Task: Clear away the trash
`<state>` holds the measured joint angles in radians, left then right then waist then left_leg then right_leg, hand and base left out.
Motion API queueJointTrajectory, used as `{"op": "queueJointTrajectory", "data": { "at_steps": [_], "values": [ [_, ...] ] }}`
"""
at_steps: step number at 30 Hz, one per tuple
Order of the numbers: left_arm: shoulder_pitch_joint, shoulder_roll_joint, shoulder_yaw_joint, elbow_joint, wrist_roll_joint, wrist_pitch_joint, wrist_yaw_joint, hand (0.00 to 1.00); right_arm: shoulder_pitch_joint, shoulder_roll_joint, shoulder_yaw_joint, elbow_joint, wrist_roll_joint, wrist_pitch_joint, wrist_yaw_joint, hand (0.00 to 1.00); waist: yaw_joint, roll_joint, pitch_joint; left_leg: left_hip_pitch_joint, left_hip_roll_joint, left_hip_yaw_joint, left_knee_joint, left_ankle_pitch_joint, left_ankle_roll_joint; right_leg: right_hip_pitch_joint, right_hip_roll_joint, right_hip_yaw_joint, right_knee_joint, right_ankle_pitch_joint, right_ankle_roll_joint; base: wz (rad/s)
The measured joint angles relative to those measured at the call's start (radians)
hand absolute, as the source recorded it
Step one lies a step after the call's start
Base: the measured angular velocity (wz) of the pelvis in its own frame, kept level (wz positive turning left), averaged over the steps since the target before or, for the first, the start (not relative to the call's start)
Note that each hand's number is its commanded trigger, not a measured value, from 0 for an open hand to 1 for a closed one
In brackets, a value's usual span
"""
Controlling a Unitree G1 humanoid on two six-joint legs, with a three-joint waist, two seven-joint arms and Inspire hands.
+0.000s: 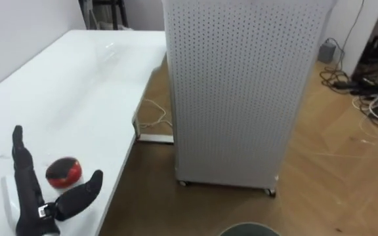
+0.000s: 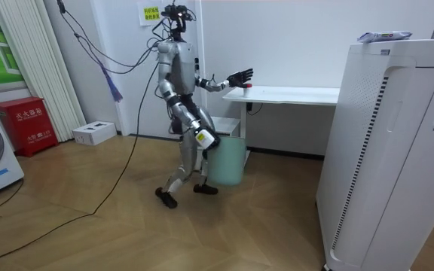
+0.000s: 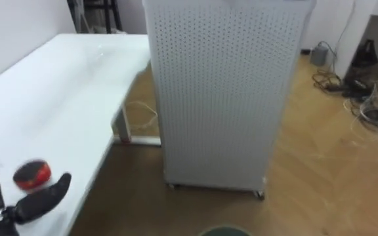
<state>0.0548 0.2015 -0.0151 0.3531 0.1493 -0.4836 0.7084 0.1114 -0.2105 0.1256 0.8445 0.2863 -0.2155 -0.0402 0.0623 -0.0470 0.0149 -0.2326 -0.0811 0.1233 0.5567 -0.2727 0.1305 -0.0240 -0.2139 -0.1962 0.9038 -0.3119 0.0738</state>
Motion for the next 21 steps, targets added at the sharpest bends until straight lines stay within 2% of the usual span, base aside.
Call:
{"op": "queueJointTrajectory", "data": {
  "at_steps": [1, 2, 3, 5, 6, 7, 8, 9, 10, 11, 13, 21],
  "values": [
    [-0.003, 0.0, -0.002, 0.0, -0.002, 0.0, 0.005, 0.0, -0.01, -0.001, 0.0, 0.0, 0.001, 0.0, 0.002, 1.0, -0.003, 0.016, 0.0069, 0.018, 0.005, -0.034, -0.017, -0.002, -0.001, -0.039, 0.018, -0.002, -0.002, -0.033, -0.009, 0.22],
    [-0.004, 0.0, -0.004, 0.0, -0.002, 0.0, 0.005, 0.0, -0.013, -0.001, 0.0, 0.0, 0.0, 0.0, 0.003, 1.0, -0.004, 0.02, 0.0076, 0.026, 0.008, -0.042, -0.03, -0.001, -0.003, -0.066, 0.027, -0.006, -0.011, -0.047, -0.01, 0.28],
    [-0.006, -0.001, -0.015, 0.001, -0.002, 0.0, 0.005, 0.0, -0.013, -0.001, 0.001, 0.0, -0.005, 0.001, 0.008, 1.0, -0.004, 0.024, 0.0081, 0.045, 0.016, -0.052, -0.051, 0.001, -0.003, -0.108, 0.044, -0.007, -0.068, -0.062, -0.01, 0.27],
    [-0.005, 0.0, -0.035, 0.003, -0.002, 0.0, 0.005, 0.0, -0.014, 0.001, 0.01, 0.0, -0.009, 0.001, 0.008, 1.0, -0.005, 0.021, 0.0072, 0.069, 0.018, -0.073, -0.077, -0.002, -0.008, -0.144, 0.06, 0.003, -0.221, -0.059, -0.012, 0.34],
    [-0.006, -0.001, -0.05, 0.003, -0.001, -0.001, 0.003, 0.0, -0.014, 0.001, 0.011, 0.0, -0.01, 0.0, 0.006, 1.0, -0.008, 0.02, 0.0064, 0.08, 0.016, -0.095, -0.083, -0.006, -0.015, -0.154, 0.064, 0.002, -0.336, -0.037, -0.015, 0.5],
    [-0.006, 0.0, -0.059, 0.007, -0.001, -0.001, 0.0, 0.0, -0.013, 0.002, 0.011, -0.001, -0.013, 0.0, 0.002, 1.0, -0.013, 0.017, 0.005, 0.09, 0.015, -0.11, -0.089, -0.011, -0.024, -0.16, 0.072, 0.001, -0.417, 0.047, -0.017, 0.55],
    [-0.006, 0.001, -0.064, 0.011, -0.001, -0.001, 0.0, 0.0, -0.011, 0.002, 0.012, -0.001, -0.018, 0.0, -0.003, 1.0, -0.013, 0.017, 0.0043, 0.098, 0.017, -0.114, -0.093, -0.014, -0.028, -0.159, 0.077, 0.006, -0.435, 0.101, -0.024, 0.52],
    [-0.002, 0.0, -0.071, 0.015, 0.002, 0.0, 0.0, 0.0, -0.006, 0.002, 0.011, -0.002, -0.022, 0.0, -0.01, 1.0, -0.014, 0.017, -0.0038, 0.111, 0.025, -0.12, -0.112, -0.015, -0.036, -0.14, 0.087, 0.001, -0.457, 0.103, -0.028, 0.31],
    [-0.001, 0.001, -0.07, 0.015, 0.001, 0.0, 0.001, 0.0, -0.013, 0.002, 0.011, -0.002, -0.025, 0.0, -0.014, 1.0, -0.004, 0.018, -0.003, 0.123, 0.035, -0.127, -0.128, -0.012, -0.048, -0.123, 0.098, -0.01, -0.479, 0.108, -0.037, 0.21],
    [-0.001, 0.002, -0.069, 0.015, 0.001, 0.0, 0.001, 0.0, -0.015, 0.002, 0.011, -0.002, -0.03, 0.0, -0.013, 1.0, -0.002, 0.018, -0.003, 0.125, 0.039, -0.13, -0.132, -0.01, -0.051, -0.116, 0.1, -0.013, -0.49, 0.109, -0.039, 0.16],
    [0.006, 0.003, -0.066, 0.013, 0.001, 0.0, 0.002, 0.0, -0.013, 0.0, 0.009, -0.002, -0.055, -0.002, -0.009, 1.0, -0.003, 0.018, -0.0035, 0.149, 0.054, -0.128, -0.159, -0.005, -0.06, -0.076, 0.122, -0.031, -0.536, 0.111, -0.043, 0.2],
    [0.029, 0.004, -0.044, 0.011, 0.001, 0.002, -0.036, 0.0, -0.008, -0.001, 0.008, -0.053, -0.061, 0.003, 0.043, 1.0, 0.009, 0.01, -0.0044, 0.228, 0.065, -0.128, -0.245, 0.001, -0.069, -0.012, 0.141, -0.034, -0.597, 0.114, -0.047, -0.02]
  ]
}}
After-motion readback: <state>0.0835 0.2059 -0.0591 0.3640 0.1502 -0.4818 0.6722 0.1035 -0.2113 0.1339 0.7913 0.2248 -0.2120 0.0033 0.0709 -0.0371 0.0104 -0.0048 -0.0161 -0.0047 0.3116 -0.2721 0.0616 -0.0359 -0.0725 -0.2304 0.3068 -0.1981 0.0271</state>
